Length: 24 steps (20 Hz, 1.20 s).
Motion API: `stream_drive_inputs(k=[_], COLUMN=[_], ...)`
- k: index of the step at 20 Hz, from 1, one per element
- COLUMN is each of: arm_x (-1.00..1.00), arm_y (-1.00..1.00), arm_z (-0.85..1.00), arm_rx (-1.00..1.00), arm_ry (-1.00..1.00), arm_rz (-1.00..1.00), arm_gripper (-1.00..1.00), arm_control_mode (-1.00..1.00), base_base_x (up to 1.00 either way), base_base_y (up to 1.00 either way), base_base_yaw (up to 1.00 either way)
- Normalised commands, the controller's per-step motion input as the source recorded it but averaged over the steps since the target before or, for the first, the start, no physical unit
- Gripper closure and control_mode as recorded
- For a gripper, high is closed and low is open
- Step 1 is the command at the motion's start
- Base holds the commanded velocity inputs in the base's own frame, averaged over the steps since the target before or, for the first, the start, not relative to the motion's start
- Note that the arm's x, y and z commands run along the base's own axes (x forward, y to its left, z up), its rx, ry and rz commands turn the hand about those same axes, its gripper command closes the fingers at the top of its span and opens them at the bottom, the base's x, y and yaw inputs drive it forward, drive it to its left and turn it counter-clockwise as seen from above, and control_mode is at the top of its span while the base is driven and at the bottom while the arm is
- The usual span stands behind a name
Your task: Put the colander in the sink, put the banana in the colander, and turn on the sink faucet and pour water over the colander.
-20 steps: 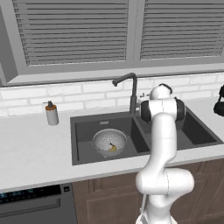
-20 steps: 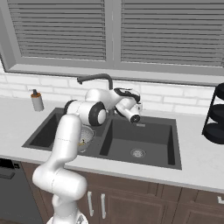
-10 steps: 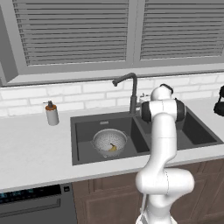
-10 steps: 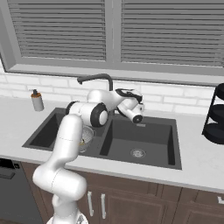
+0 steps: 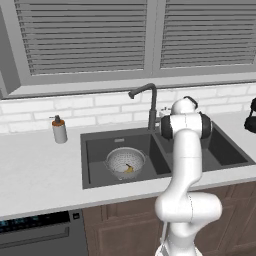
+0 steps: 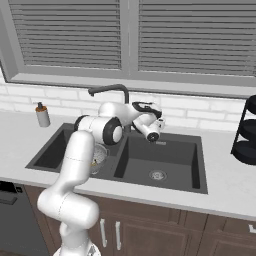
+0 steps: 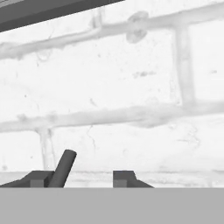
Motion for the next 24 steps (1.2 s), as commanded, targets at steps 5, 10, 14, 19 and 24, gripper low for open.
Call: stream_drive_inputs(k=[5,10,14,19,24], arm_x=[0.06,0.03,0.0,0.0,0.0], arm_y=[-0.94,-0.99,-0.95,-0.91,-0.79], arm_z=[-0.19,-0.24,-0.28,-0.33,-0.34], arm_rx=[0.0,0.0,-0.03,-0.03,-0.06], arm_ry=[0.08,0.08,0.11,0.12,0.12], arm_rz=[-0.13,-0.11,-0.1,-0.09,-0.06], arm_gripper=[1.0,1.0,1.0,1.0,1.0], arm_control_mode=[-1.0,-1.0,-1.0,-1.0,-1.0], base_base_x=[0.0,0.0,0.0,0.0,0.0], base_base_y=[0.0,0.0,0.0,0.0,0.0], base_base_yaw=[0.0,0.0,0.0,0.0,0.0])
